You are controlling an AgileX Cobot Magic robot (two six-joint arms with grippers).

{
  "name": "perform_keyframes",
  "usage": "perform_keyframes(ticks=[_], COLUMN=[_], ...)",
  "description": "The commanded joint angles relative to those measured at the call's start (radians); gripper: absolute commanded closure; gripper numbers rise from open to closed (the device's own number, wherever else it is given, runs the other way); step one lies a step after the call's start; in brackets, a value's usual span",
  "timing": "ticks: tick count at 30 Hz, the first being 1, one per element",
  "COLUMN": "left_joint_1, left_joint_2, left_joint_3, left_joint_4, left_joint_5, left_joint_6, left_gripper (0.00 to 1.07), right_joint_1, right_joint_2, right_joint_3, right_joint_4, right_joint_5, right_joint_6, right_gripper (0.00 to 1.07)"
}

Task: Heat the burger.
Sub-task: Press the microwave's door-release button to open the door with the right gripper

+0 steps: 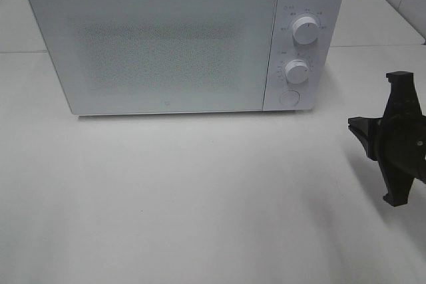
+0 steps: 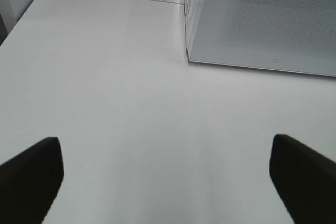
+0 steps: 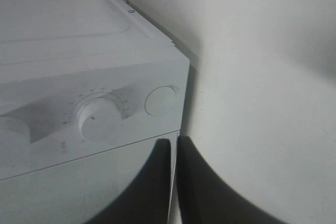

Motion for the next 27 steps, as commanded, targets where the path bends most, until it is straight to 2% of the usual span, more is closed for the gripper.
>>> perform_keyframes(ticks=[1, 3, 7, 13, 27], left_joint_1=[0.002, 0.002, 0.002, 0.002, 0.002], left_joint_2=[-0.009, -0.009, -0.009, -0.009, -0.009], left_joint_3=[0.001, 0.001, 0.001, 0.001, 0.001], left_joint_4=[0.002, 0.002, 0.002, 0.002, 0.002], left_joint_5=[-0.001, -0.001, -0.001, -0.001, -0.001], left_joint_6=[0.000, 0.000, 0.000, 0.000, 0.000], left_gripper=[0.04, 0.04, 0.04, 0.04, 0.04], right_joint_1=[0.007, 0.019, 0.098, 0.139, 0.139], right_joint_2=[0.039, 0.048, 0.101, 0.177, 0.310], right_joint_3=[-0.050, -0.065, -0.127, -0.194, -0.318], right_joint_4=[0.003, 0.021, 0.127, 0.210, 0.209], right_joint_5=[-0.022, -0.020, -0.021, -0.025, 0.011], right_joint_6=[0.021, 0.019, 0.003, 0.003, -0.002], right_gripper=[1.07, 1.07, 1.07, 1.06, 1.06])
